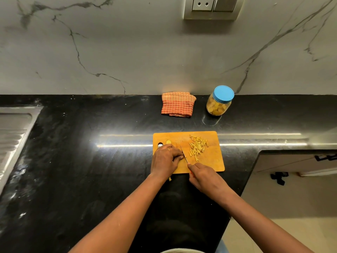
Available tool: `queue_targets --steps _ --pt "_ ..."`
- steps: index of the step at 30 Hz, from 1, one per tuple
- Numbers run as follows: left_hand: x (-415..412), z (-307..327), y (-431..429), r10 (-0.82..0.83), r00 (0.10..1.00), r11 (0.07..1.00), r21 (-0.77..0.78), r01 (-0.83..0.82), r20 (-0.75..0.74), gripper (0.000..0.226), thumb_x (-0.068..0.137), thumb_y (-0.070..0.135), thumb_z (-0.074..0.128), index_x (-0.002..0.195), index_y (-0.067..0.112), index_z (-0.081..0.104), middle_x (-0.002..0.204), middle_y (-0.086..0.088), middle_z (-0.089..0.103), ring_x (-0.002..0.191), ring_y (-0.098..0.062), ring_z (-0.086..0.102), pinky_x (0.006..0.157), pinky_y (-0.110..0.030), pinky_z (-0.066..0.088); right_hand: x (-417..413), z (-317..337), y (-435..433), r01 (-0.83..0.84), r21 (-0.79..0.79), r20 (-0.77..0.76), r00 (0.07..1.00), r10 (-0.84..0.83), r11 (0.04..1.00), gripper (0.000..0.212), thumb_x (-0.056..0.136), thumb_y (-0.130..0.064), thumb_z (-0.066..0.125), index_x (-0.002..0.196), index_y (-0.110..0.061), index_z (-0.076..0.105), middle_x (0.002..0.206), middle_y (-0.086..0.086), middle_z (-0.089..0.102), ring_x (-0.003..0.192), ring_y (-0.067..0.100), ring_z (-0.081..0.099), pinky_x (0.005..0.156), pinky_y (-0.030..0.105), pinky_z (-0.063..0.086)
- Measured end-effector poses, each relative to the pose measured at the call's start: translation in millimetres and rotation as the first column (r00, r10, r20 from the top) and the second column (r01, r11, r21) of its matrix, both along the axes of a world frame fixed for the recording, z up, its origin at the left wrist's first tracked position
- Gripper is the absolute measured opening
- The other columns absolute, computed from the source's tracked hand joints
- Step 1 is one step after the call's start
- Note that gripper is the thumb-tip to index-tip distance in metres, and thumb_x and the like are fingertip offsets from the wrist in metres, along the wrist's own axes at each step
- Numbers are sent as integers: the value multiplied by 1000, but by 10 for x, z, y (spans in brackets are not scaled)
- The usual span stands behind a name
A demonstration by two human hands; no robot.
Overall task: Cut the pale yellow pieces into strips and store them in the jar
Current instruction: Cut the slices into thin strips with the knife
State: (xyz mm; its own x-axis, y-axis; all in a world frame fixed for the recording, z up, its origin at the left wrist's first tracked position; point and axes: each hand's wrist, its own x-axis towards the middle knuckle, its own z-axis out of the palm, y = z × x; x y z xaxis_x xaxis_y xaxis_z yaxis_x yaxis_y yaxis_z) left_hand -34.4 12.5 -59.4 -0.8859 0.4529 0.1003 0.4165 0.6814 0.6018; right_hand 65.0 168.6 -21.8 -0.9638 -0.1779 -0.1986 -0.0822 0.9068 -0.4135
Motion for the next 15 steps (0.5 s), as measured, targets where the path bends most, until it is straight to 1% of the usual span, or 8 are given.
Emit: queue_targets --steps 2,5,9,12,15 --pt "4 7 3 -9 1000 1000 -9 9 -14 11 79 27 78 90 27 79 90 15 73 94 -4 62 79 -29 53 -53 -14 -9 -23 44 8 1000 23 999 46 102 -26 39 146 -10 39 118 7 59 100 22 58 87 31 47" --pt "-4 16 3 -9 1000 1000 -20 9 -21 12 79 28 78 91 27 79 91 14 73 94 -4 61 80 -28 53 -72 -66 -17 -24 76 -28 999 26 997 46 102 -25 41 145 -9 39 115 8 59 98 22 58 86 32 48" --pt "-22 5 1 -25 1000 999 -34 24 -13 13 80 31 77 93 28 79 93 16 73 97 -3 60 83 -28 53 80 -110 10 -38 85 -78 996 44 996 43 101 -24 44 142 -8 45 104 6 61 87 20 60 76 32 51" --pt "-25 18 -1 -12 1000 1000 -23 12 -8 13 80 31 77 92 28 79 93 16 73 95 -2 61 82 -26 52 198 -89 88 -43 83 -101 994 51 996 42 99 -25 50 137 -8 52 96 4 62 79 18 60 69 30 51" --pt "-15 26 1 0 1000 1000 -26 0 4 13 80 32 77 92 28 79 95 16 72 94 -1 61 81 -23 51 203 -42 162 -4 47 -119 993 9 999 42 100 -25 48 138 -8 50 98 4 62 81 17 60 73 31 52"
